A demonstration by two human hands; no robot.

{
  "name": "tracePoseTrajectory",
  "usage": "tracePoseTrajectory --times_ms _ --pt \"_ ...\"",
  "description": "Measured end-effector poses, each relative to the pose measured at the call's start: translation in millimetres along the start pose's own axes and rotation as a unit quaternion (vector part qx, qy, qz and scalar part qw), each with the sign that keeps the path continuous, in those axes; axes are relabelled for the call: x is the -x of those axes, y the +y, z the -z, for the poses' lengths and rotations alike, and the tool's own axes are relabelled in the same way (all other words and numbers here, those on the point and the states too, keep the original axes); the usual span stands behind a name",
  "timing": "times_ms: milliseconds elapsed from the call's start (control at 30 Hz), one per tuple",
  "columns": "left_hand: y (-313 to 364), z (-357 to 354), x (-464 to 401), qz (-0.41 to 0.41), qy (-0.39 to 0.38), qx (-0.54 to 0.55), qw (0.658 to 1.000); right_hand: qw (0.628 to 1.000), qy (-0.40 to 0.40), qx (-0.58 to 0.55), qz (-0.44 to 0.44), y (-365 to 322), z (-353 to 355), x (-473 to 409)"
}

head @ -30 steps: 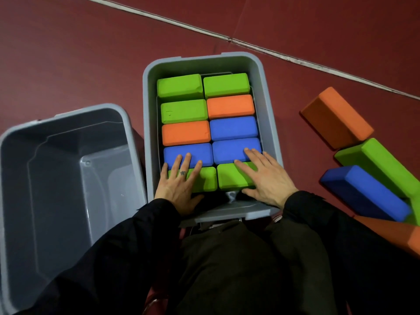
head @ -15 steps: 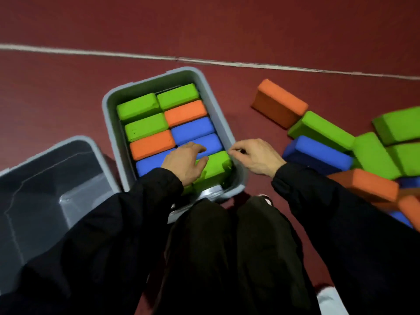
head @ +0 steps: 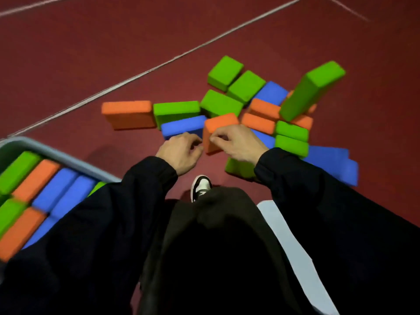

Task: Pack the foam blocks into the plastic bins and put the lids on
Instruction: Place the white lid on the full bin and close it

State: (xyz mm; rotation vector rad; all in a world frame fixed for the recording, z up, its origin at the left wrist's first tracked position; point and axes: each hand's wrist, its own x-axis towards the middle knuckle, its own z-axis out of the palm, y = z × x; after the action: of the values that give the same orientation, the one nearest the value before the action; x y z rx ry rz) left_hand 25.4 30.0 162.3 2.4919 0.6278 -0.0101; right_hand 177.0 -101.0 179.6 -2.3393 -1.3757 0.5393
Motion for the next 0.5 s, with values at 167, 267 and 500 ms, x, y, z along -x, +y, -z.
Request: tracePoseTrajectory --times_ms 167,267,500 --pt "95.2 -37.4 -40.4 -0.065 -0.024 -0.014 0.998 0.99 0.084 -0.067 -0.09 91.3 38.9 63.1" --pt "141.0 -72.7 -62.6 -0.109 -0.045 -0.03 0.993 0.976 0.118 -0.103 -0.148 144.3 47.6 103.8" --pt "198.8 -179.3 -98.7 -0.183 -0.177 -0.154 0.955 0.923 0.144 -0.165 -0.316 244.6 -1.3 197.3"
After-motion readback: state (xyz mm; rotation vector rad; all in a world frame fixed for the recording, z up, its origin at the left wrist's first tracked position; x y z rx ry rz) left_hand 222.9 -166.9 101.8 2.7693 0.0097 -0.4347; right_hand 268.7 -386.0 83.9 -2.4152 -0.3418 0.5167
